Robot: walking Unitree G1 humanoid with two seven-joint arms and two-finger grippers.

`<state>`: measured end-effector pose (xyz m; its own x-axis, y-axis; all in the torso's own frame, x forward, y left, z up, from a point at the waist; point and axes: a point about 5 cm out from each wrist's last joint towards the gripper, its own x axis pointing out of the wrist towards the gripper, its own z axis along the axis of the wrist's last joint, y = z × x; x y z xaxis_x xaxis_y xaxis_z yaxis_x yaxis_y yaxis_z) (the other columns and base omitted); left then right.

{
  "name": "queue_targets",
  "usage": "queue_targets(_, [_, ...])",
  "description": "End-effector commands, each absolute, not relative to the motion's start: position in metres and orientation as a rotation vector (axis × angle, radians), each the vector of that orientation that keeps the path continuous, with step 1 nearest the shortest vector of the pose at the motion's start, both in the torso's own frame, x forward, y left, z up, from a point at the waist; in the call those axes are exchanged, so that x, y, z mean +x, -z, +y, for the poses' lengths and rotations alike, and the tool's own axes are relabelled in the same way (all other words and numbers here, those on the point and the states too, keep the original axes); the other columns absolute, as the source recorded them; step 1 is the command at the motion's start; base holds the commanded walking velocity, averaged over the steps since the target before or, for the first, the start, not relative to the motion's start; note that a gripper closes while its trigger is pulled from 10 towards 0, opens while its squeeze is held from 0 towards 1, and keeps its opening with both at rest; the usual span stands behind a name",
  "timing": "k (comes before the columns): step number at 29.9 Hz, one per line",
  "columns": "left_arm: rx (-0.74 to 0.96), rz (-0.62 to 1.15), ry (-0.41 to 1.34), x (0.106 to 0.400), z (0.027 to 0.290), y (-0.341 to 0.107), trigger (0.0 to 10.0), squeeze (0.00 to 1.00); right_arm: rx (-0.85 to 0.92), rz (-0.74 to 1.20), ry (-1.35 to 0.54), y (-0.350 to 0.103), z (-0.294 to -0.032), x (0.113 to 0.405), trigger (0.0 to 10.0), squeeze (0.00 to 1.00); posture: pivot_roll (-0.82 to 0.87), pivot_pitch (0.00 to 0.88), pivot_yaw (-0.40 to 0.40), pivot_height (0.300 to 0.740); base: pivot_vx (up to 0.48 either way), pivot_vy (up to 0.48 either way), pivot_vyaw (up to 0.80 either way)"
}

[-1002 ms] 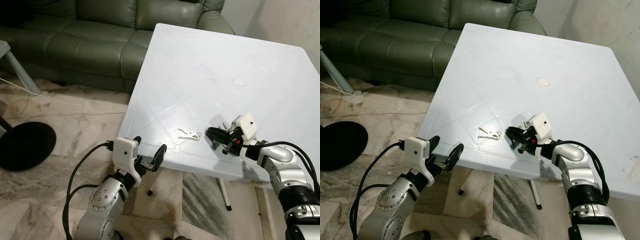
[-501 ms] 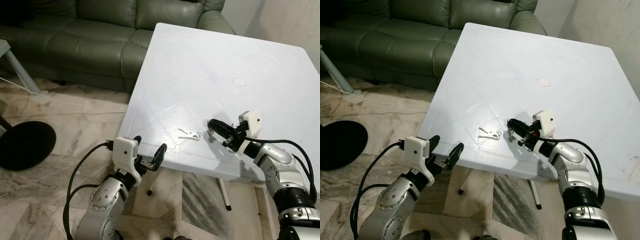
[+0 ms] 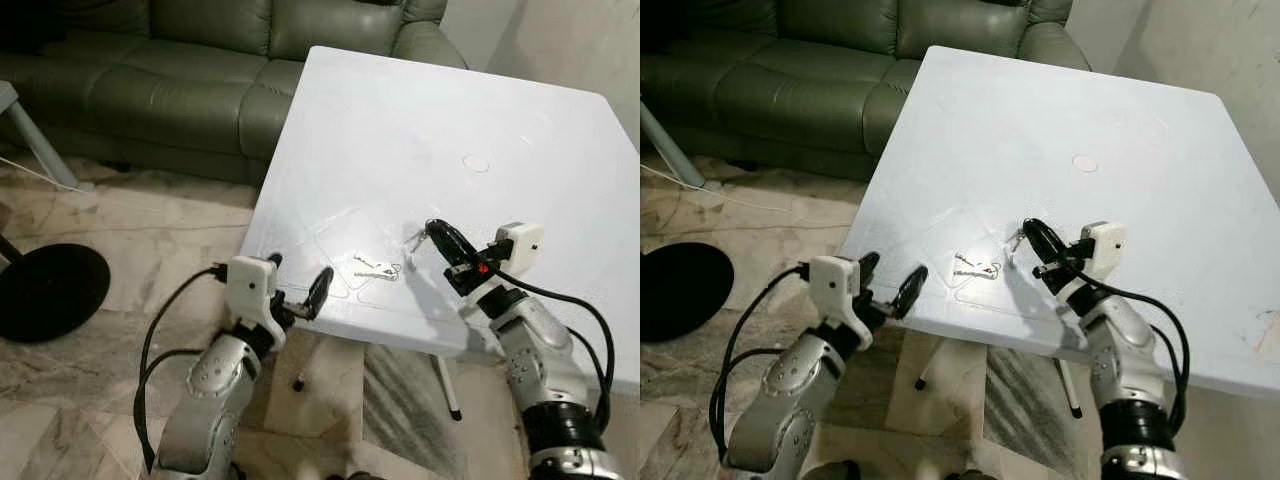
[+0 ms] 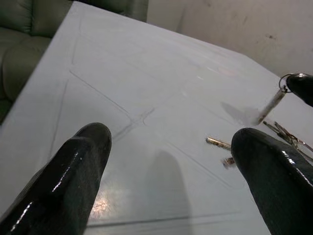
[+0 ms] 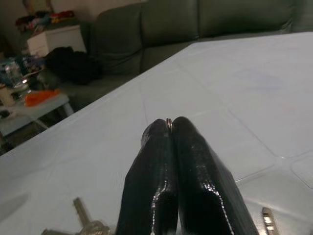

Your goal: Hang keys on a hook

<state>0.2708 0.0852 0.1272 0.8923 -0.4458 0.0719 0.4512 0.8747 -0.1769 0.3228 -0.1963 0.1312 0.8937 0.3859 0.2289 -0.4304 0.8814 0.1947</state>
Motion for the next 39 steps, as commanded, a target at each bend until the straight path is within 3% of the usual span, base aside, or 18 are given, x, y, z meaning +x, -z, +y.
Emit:
queue_targets(1, [-0.197,-0.030,0.436,0.274,0.087,-0.125,10.0,0.00,0.228,-0.242,-0.340,-0.138,-0.204,0.318,10.0,0.00,0.03,0.075,-0.103,0.740,0.000,0.000,0.00])
queue_targets(14, [-0.139,-0.128,0.295,0.311,0.115,-0.140,10.0,0.00,0.141,-0.252,-0.002,-0.146,-0.215,0.310,10.0,0.00,0.01,0.006,-0.075,0.740,0.000,0.000,0.00])
queue_targets(25, [-0.112,-0.172,0.211,0.322,0.138,-0.144,10.0,0.00,0.165,-0.216,0.095,-0.133,-0.217,0.299,10.0,0.00,0.01,0.000,-0.074,0.740,0.000,0.000,0.00])
queue_targets(33, [-0.236,-0.116,0.209,0.314,0.145,-0.131,10.0,0.00,0.143,-0.191,0.111,-0.125,-0.201,0.284,10.0,0.00,0.01,0.000,-0.067,0.740,0.000,0.000,0.00])
queue_targets(39, [-0.236,-0.118,0.224,0.312,0.147,-0.132,10.0,0.00,0.152,-0.185,0.104,-0.125,-0.196,0.278,10.0,0.00,0.01,0.000,-0.059,0.740,0.000,0.000,0.00])
